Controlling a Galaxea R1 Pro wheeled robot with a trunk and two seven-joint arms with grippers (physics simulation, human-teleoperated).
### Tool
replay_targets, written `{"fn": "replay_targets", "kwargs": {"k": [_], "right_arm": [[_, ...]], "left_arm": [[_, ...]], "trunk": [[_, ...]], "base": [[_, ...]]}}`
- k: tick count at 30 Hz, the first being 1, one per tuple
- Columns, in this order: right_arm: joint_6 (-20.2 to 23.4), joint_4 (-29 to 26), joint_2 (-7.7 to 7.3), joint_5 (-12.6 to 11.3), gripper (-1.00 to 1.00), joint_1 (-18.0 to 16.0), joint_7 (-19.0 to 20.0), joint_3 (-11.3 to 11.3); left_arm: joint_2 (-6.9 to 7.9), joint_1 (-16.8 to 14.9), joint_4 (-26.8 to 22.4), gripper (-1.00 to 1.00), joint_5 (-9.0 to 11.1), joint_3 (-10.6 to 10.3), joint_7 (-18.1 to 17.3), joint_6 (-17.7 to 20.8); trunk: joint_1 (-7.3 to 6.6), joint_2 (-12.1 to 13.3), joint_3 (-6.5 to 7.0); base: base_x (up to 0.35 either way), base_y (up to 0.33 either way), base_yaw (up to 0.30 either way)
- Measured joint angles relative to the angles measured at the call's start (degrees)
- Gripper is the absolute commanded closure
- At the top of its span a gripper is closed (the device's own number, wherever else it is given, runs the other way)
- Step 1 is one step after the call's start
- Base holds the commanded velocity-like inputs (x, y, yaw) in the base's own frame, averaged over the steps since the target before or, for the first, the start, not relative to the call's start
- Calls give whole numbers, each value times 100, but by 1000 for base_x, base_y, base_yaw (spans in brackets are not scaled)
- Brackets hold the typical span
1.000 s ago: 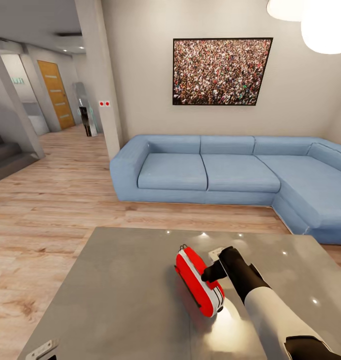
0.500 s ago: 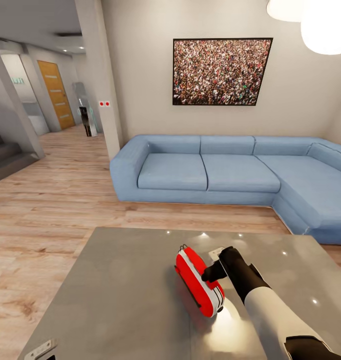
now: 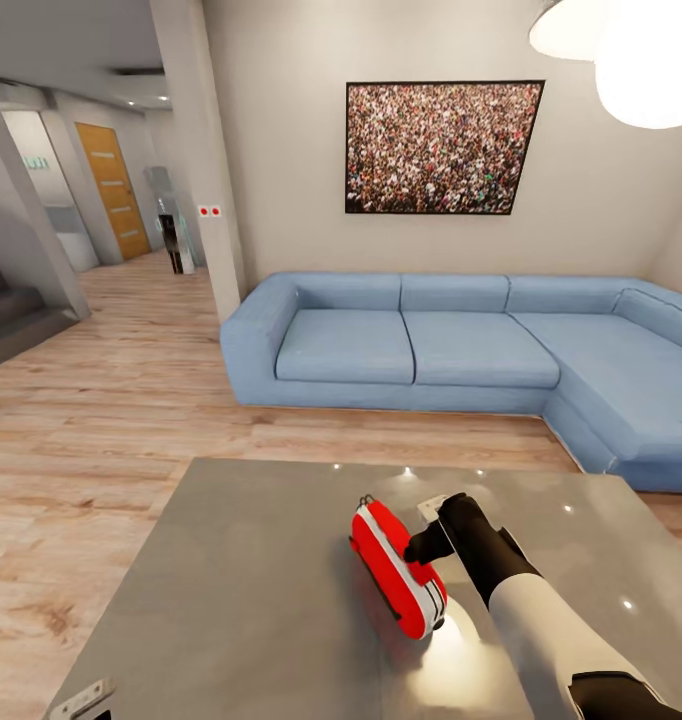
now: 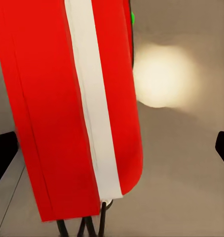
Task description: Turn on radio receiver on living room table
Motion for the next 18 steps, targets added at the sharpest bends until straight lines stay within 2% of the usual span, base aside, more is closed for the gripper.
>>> {"fn": "replay_targets", "kwargs": {"k": [11, 18], "right_arm": [[-2, 0, 0, 0, -100, 0, 0, 0], [1, 0, 0, 0, -100, 0, -1, 0]], "left_arm": [[6, 0, 0, 100, 0, 0, 0, 0], [6, 0, 0, 100, 0, 0, 0, 0]], "trunk": [[-242, 441, 197], [-395, 722, 323]], "base": [[-4, 0, 0], [-170, -13, 0]]}}
